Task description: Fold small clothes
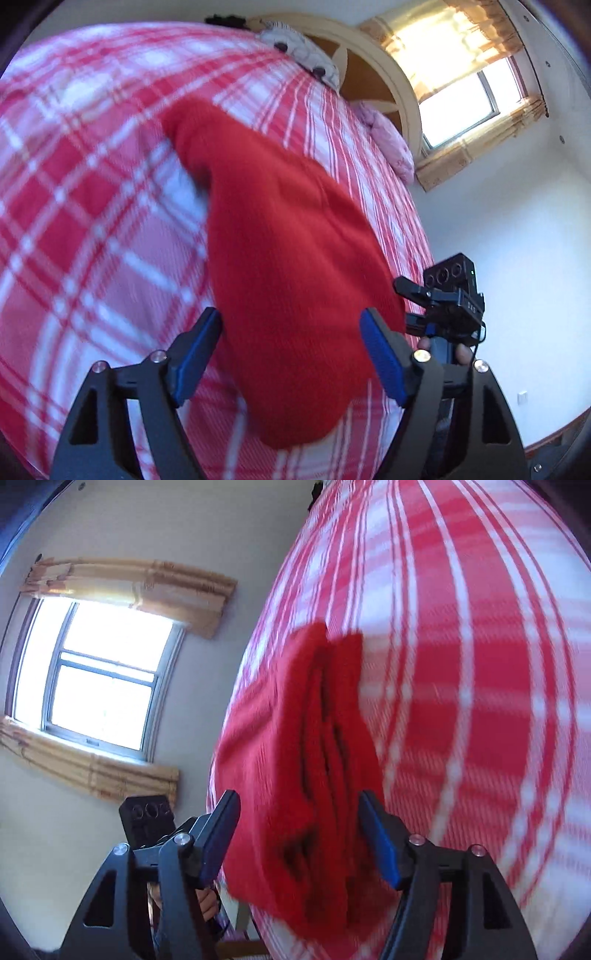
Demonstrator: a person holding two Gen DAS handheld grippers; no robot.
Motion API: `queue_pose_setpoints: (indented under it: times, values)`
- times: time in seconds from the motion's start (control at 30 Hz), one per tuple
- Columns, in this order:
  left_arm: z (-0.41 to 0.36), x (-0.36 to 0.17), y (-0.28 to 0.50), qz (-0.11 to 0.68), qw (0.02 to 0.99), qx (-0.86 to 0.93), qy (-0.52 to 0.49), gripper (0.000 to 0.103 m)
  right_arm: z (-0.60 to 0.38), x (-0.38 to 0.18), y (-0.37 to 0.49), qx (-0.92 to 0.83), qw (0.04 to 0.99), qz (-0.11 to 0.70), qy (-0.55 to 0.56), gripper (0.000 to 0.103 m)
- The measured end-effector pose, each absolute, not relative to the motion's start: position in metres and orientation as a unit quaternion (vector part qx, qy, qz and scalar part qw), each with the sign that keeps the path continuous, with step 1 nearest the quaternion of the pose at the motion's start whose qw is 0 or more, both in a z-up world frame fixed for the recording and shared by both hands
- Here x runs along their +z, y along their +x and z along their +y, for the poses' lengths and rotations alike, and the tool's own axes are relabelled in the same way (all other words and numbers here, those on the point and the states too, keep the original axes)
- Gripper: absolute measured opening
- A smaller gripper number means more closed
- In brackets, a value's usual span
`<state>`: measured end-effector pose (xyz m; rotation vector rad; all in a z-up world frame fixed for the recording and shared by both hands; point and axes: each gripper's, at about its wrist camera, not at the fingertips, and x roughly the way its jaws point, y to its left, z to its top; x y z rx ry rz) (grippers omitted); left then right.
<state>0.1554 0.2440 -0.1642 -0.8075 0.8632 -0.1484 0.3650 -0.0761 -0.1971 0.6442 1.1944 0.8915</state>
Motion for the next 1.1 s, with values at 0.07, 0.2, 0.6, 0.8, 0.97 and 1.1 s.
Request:
queue_pose_setpoints:
  times: [0.07, 0.2, 0.6, 0.8, 0.97, 1.1]
  values:
    - [0.23, -0.168, 0.153, 0.414, 0.833, -0.066, -0.361, 0.08, -0.078, -0.201, 0.354, 0.394, 0.703, 0.526, 0.271, 0.067]
    - [0.218, -0.172, 0.157, 0.432, 0.836, -0.064, -0.333, 0.064, -0.075, -0.196, 0.338, 0.378, 0.71, 0.541, 0.247, 0.042]
    - [0.223, -0.169, 0.138, 0.467, 0.834, -0.062, -0.288, 0.06, -0.079, -0.203, 0.321, 0.329, 0.721, 0.569, 0.22, 0.029]
    - [0.246, -0.122, 0.108, 0.375, 0.885, -0.016, -0.274, 0.092, -0.091, -0.143, 0.305, 0.307, 0.805, 0.459, 0.215, 0.041]
    - [0.244, -0.114, 0.123, 0.351, 0.907, 0.014, -0.231, 0.098, -0.047, -0.111, 0.301, 0.402, 0.798, 0.398, 0.206, 0.06]
    - [0.23, -0.136, 0.143, 0.393, 0.901, 0.047, -0.18, 0.098, -0.014, -0.149, 0.316, 0.37, 0.788, 0.454, 0.19, 0.06]
